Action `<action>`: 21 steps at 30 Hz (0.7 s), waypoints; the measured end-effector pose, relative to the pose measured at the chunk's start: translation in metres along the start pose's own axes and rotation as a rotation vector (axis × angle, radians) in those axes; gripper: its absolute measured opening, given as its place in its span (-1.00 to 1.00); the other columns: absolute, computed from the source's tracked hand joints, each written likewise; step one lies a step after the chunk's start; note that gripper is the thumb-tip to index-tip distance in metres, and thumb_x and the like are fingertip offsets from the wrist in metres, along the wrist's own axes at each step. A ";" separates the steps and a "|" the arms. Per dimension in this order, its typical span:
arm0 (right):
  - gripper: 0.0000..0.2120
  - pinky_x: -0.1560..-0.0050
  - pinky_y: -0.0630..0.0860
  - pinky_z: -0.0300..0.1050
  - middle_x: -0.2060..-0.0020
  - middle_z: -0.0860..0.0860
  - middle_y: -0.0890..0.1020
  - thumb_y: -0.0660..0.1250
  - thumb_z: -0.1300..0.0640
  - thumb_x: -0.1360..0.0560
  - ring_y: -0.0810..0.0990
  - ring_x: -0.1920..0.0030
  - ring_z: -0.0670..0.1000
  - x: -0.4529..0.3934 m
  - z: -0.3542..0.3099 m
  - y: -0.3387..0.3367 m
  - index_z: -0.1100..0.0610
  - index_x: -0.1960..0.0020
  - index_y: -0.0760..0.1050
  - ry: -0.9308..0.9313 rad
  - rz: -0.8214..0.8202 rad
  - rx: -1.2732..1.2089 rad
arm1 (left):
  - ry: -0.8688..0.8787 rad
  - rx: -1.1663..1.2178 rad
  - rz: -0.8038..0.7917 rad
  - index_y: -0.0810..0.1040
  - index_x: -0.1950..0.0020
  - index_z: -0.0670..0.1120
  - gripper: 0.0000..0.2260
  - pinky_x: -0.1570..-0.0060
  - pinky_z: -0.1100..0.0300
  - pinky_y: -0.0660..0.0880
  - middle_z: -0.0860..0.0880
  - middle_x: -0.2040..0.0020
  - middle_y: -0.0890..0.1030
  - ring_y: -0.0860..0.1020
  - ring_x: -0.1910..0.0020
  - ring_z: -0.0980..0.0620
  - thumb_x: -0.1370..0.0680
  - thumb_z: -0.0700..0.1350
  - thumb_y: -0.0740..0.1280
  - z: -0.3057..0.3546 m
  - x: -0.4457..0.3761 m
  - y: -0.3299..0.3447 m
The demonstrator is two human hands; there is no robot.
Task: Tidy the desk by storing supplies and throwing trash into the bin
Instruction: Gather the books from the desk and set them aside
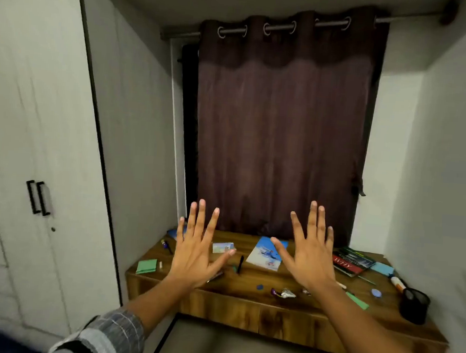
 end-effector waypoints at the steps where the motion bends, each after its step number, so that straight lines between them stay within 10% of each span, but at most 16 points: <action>1: -0.16 -0.54 0.08 0.36 -0.60 0.16 -0.33 -0.12 -0.50 -0.53 -0.34 -0.60 0.18 0.005 -0.003 0.010 -0.01 -0.64 0.05 0.012 -0.053 -0.012 | -0.039 -0.007 -0.023 -0.11 -0.69 -0.04 -0.10 -0.57 -0.35 -0.03 -0.15 -0.68 -0.24 -0.23 -0.66 -0.19 -0.57 0.37 0.24 -0.007 0.008 0.002; 21: -0.15 -0.53 0.12 0.34 -0.60 0.14 -0.32 -0.08 -0.52 -0.52 -0.26 -0.62 0.19 0.046 -0.178 0.183 -0.01 -0.63 0.11 -0.160 -0.272 -0.153 | -0.516 -0.135 -0.248 -0.20 -0.68 -0.02 -0.09 -0.57 -0.35 -0.06 -0.14 -0.65 -0.33 -0.30 -0.64 -0.17 -0.54 0.43 0.12 -0.204 0.177 0.044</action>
Point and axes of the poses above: each hand's wrist, its own x-axis away from the middle knuckle, its own y-axis out of the palm, z = x × y, the point moved 7 cm from there along -x, towards the middle knuckle
